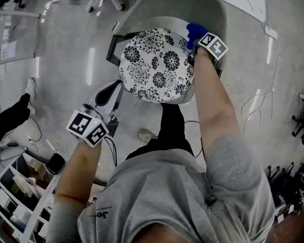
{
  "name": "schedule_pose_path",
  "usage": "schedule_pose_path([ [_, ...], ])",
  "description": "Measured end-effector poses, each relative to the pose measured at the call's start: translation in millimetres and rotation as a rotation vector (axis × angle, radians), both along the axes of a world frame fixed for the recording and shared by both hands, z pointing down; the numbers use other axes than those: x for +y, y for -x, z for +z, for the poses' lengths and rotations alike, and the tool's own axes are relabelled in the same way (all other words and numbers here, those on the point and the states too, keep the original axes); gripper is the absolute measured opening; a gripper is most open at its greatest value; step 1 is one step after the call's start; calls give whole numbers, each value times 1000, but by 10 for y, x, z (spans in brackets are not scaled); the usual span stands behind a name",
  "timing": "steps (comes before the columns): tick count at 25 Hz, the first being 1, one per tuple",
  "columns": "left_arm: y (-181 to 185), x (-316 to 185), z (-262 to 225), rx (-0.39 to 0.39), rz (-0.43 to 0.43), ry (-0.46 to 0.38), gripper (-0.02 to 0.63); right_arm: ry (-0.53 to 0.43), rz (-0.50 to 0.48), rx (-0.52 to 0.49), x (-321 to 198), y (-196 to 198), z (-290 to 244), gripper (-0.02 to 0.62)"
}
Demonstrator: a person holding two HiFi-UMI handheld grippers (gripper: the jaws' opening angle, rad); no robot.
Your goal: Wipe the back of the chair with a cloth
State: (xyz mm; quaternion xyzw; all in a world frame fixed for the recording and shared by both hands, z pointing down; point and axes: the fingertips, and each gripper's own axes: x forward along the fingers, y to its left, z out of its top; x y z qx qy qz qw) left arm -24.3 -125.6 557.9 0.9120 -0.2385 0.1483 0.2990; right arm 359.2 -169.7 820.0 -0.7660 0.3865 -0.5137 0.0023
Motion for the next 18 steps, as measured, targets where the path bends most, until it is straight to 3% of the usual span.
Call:
schedule_pose_path([
  [5,208,130,-82,-20,-1,-18,49,6,86,9,308,-70,-62,77],
  [8,280,191,-160,-15,0,-41,49,18,84,33,381,-66,-137,77],
  [12,345,199,-215,1,-18,-58,49,26,-38,61,296,126,-257,77],
  [18,274,230,-457,23,-16,-101,49,-64,-314,93,57,571,-739,77],
])
